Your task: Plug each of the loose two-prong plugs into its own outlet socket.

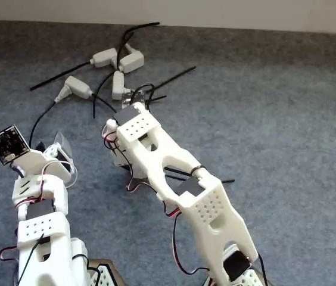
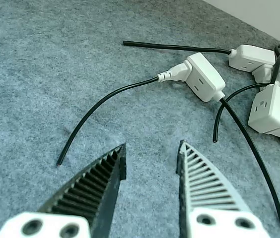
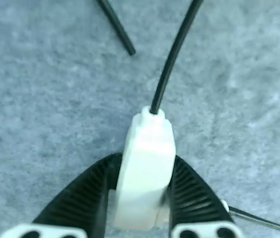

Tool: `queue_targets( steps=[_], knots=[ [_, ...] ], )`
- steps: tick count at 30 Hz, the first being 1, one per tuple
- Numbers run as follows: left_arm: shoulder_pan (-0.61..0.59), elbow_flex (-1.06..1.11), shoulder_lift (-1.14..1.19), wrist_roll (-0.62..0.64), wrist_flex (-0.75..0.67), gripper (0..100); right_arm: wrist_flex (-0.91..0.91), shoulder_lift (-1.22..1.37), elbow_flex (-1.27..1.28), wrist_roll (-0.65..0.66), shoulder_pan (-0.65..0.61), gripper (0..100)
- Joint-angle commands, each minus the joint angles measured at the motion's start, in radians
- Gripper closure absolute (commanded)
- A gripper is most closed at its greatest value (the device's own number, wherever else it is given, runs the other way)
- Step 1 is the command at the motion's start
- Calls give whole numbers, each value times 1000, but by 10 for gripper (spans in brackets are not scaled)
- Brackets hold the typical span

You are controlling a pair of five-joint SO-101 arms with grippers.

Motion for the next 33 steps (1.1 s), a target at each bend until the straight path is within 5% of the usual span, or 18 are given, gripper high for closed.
queue_targets(
  steps=[1,17,26,33],
  knots=[
    [19,-5,-15,8,-20,818,35,-19,-105,87,13,940],
    [19,-5,-16,8,-20,818,142,-19,-433,763,154,940],
    [19,-5,-18,8,-20,818,44,5,-522,1490,170,940],
    [19,-5,-19,8,-20,818,-173,143,-532,1588,163,933]
  ],
)
